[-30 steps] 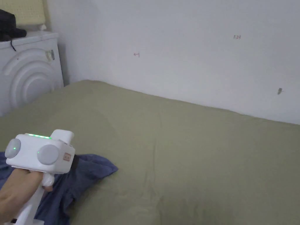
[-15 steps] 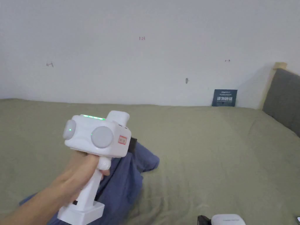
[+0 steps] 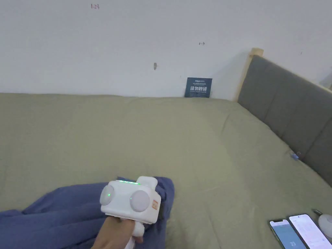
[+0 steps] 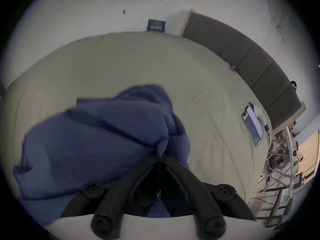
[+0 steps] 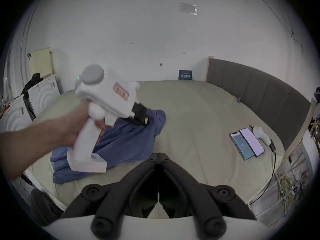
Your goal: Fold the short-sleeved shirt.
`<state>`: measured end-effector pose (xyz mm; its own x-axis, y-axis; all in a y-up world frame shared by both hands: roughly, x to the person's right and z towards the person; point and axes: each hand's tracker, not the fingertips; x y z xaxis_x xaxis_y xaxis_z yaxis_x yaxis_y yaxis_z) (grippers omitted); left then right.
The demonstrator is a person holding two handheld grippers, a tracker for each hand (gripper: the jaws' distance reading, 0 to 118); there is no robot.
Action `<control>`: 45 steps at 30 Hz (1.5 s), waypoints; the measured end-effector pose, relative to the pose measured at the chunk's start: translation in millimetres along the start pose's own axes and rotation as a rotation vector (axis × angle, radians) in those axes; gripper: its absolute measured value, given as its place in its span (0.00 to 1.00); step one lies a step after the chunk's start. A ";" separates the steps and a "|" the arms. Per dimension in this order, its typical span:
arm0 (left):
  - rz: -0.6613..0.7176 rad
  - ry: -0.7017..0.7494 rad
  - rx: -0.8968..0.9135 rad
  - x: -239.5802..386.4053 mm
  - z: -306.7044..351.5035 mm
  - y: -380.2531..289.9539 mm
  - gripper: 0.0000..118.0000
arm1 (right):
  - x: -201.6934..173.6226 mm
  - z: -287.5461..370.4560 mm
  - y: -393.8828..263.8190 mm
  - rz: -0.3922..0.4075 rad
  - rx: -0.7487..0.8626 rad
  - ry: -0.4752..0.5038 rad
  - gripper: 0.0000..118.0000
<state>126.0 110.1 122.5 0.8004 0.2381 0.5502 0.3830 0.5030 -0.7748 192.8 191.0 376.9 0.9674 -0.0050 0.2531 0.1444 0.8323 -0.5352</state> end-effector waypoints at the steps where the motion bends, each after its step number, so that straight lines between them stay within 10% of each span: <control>1: 0.003 0.004 0.002 -4.6 -1.0 -2.6 0.11 | 1.3 -2.5 -0.5 0.002 -0.004 -0.005 0.00; 4: -0.007 0.012 0.049 -18.9 21.6 -16.6 0.97 | -1.1 -4.4 -1.1 0.008 -0.012 -0.010 0.00; 11: 0.169 0.127 0.419 -66.9 188.9 -89.4 0.86 | -27.3 8.0 4.7 0.007 0.046 0.025 0.00; 12: 0.164 0.152 0.464 -72.4 215.4 -105.7 0.64 | -31.4 10.2 5.9 0.008 0.062 0.033 0.00; 13: 0.159 0.186 0.510 -74.4 236.2 -121.9 0.20 | -34.7 12.0 7.5 0.009 0.069 0.042 0.00; 14: 0.174 0.265 0.573 -75.5 258.3 -143.0 0.04 | -40.4 16.9 9.6 0.015 0.078 0.051 0.00; 24: 0.257 0.628 0.658 -101.9 364.9 -283.3 0.05 | -77.3 48.9 11.4 0.048 0.137 0.117 0.00; 36: 0.347 0.452 0.363 -212.9 308.7 -242.4 0.05 | -96.3 45.0 7.2 0.074 0.098 0.151 0.00; 39: 0.339 0.436 0.241 -255.7 272.0 -219.2 0.25 | -99.1 30.9 3.9 0.090 0.067 0.144 0.00; 41: 0.337 0.466 0.176 -280.7 244.3 -205.8 0.93 | -98.8 20.1 1.0 0.087 0.053 0.153 0.00; 45: 0.345 0.493 0.100 -311.4 202.6 -193.5 1.00 | -98.7 1.7 -2.7 0.084 0.001 0.150 0.00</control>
<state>-290.7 106.9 164.2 0.9990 0.0001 0.0455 0.0380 0.5464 -0.8367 96.5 190.2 354.7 0.9962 -0.0181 0.0846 0.0618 0.8336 -0.5489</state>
